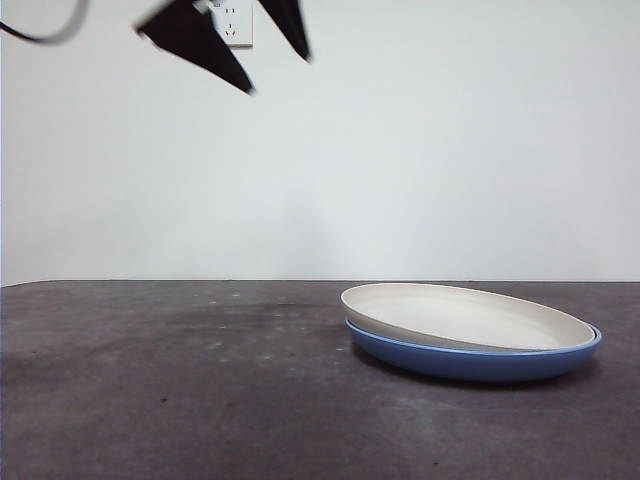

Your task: Pick up the white plate, put it on the blue plate, put it on desk

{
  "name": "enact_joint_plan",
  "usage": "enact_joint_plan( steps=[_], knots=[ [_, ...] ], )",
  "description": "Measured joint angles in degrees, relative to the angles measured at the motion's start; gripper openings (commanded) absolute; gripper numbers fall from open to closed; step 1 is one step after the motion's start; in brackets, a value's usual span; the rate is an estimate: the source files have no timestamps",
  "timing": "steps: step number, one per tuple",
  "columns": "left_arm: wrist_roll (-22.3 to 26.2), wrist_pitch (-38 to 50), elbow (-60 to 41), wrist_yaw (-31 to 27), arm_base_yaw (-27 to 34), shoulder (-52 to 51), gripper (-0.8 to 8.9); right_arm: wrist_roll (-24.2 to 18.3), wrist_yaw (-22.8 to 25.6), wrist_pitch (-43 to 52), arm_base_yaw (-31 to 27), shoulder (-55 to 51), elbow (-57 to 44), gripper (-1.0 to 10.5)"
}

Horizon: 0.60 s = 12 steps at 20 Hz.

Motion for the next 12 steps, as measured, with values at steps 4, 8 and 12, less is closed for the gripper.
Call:
enact_joint_plan(
  steps=[4,8,12],
  knots=[
    [2.1,-3.3,-3.8,5.9,2.8,-9.3,3.66,0.0,0.0,0.0,0.0,0.0,0.0,4.7],
    [2.7,-3.7,-14.6,8.2,3.6,-18.7,3.66,0.0,0.0,0.0,0.0,0.0,0.0,4.7],
    [3.0,-4.2,-25.4,17.3,3.5,-27.0,3.65,0.0,0.0,0.0,0.0,0.0,-0.1,4.7]
  ],
)
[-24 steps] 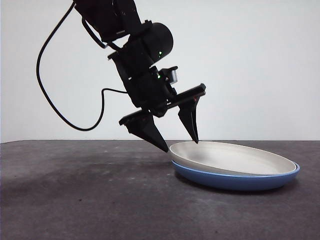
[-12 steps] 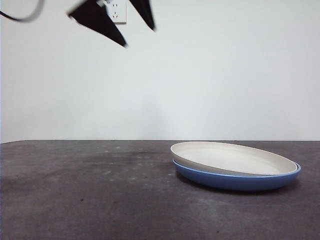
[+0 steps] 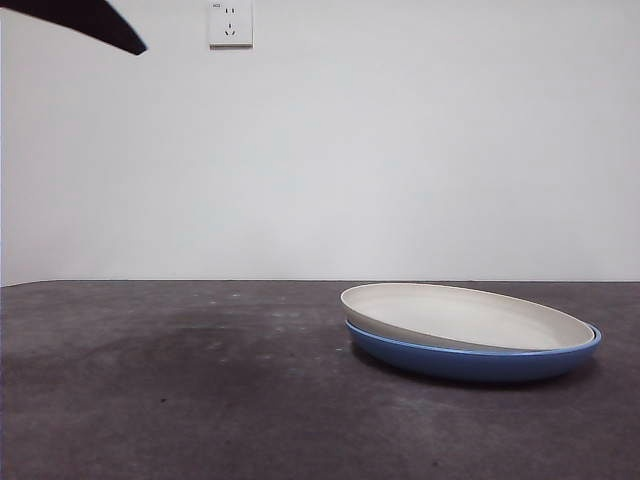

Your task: Pick up the white plate, put it on the blue plate, put it on desk

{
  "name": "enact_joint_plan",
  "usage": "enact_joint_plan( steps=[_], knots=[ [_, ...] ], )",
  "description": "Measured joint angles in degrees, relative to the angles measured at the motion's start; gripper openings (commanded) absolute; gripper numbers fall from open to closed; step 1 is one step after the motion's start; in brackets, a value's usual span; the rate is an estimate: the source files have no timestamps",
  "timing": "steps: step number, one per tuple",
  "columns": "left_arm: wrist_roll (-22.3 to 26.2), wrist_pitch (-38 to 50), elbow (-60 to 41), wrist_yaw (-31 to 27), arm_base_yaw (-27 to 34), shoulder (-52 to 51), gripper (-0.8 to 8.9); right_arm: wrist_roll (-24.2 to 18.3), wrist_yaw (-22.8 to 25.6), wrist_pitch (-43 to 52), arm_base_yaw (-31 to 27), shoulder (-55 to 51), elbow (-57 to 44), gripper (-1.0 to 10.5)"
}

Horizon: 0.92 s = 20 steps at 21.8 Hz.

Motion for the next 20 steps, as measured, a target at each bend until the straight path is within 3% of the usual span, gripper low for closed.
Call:
enact_joint_plan(
  steps=[6,12,14,20],
  knots=[
    [0.0,-0.8,-2.8,2.2,-0.1,-3.5,3.66,2.3,0.0,-0.3,0.0,0.2,-4.7,4.7],
    [0.0,-0.8,-2.8,2.2,-0.1,-3.7,3.66,7.9,0.9,1.5,0.0,1.5,-6.4,4.7],
    [0.0,-0.8,-2.8,2.2,-0.1,-3.7,3.66,8.5,2.9,4.3,0.0,4.3,-8.1,4.7],
    [0.0,-0.8,-2.8,2.2,-0.1,-3.7,3.66,9.0,3.0,14.9,0.0,13.2,-13.0,4.7]
  ],
)
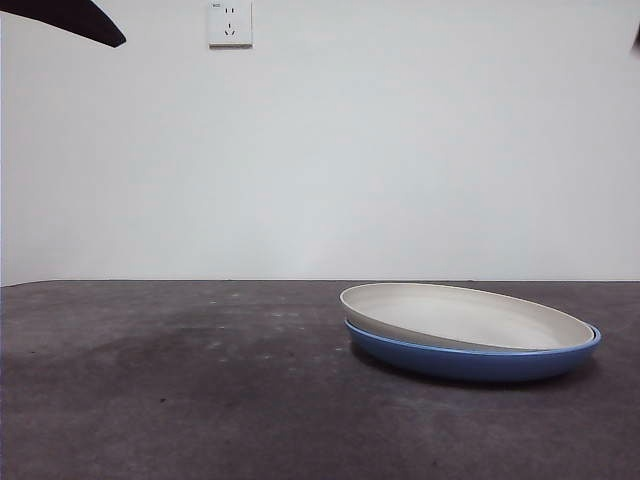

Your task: Pick up the white plate, put it on the blue plate, put it on desk

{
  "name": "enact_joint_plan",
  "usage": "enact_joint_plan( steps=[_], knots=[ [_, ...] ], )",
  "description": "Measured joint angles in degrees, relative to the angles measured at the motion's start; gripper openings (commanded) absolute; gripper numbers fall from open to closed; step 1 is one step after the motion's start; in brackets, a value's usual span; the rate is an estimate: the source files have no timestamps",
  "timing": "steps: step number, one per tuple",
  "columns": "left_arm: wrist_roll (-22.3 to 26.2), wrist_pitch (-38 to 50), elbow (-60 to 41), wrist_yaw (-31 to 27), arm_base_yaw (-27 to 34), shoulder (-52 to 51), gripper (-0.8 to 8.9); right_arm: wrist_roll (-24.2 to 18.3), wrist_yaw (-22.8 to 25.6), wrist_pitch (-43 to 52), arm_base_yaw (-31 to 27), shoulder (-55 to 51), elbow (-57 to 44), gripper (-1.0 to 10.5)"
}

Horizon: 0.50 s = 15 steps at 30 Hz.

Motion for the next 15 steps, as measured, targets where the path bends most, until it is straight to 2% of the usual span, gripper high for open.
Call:
enact_joint_plan(
  steps=[4,9,13,15],
  knots=[
    [0.0,0.0,0.0,0.0,0.0,0.0,3.66,0.0,-0.7,6.1,-0.9,7.8,-2.2,4.7],
    [0.0,0.0,0.0,0.0,0.0,0.0,3.66,-0.3,-5.8,14.0,-3.4,17.5,-2.4,4.7],
    [0.0,0.0,0.0,0.0,0.0,0.0,3.66,-0.5,-6.4,18.3,-5.2,24.0,-2.4,4.6],
    [0.0,0.0,0.0,0.0,0.0,0.0,3.66,-0.7,-7.0,20.1,-5.8,26.8,-2.4,4.2]
  ],
)
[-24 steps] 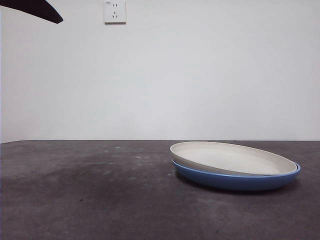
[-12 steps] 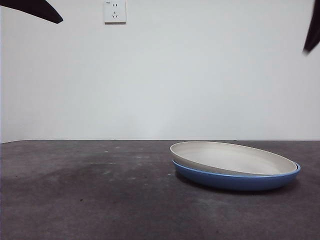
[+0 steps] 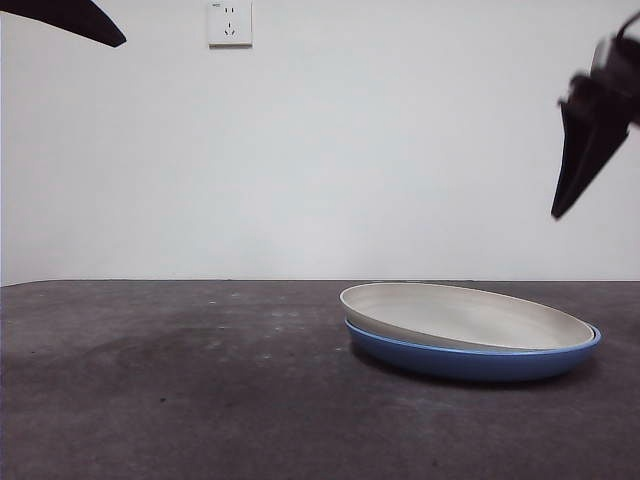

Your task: Pick up the white plate, put it on the blue plate, put it on desk

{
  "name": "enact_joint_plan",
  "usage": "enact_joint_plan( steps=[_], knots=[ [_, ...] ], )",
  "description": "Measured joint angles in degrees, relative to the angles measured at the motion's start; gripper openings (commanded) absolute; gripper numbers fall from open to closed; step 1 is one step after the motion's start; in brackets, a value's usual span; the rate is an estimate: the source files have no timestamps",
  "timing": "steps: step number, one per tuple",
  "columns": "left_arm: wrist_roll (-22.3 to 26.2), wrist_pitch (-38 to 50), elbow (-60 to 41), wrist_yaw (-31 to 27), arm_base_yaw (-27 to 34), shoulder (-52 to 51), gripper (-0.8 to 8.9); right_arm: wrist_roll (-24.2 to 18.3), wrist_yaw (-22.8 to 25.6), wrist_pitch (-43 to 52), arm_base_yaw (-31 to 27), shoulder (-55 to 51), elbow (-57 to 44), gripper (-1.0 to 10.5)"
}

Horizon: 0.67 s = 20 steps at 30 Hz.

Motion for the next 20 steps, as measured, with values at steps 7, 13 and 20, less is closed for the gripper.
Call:
enact_joint_plan(
  steps=[7,13,20],
  knots=[
    [0.0,0.0,0.0,0.0,0.0,0.0,3.66,0.0,-3.3,6.0,-0.7,8.7,0.0,4.1],
    [0.0,0.0,0.0,0.0,0.0,0.0,3.66,0.0,-3.4,9.2,-0.6,14.2,0.0,3.4],
    [0.0,0.0,0.0,0.0,0.0,0.0,3.66,0.0,-3.4,11.1,-0.3,16.0,0.0,2.6]
  ],
)
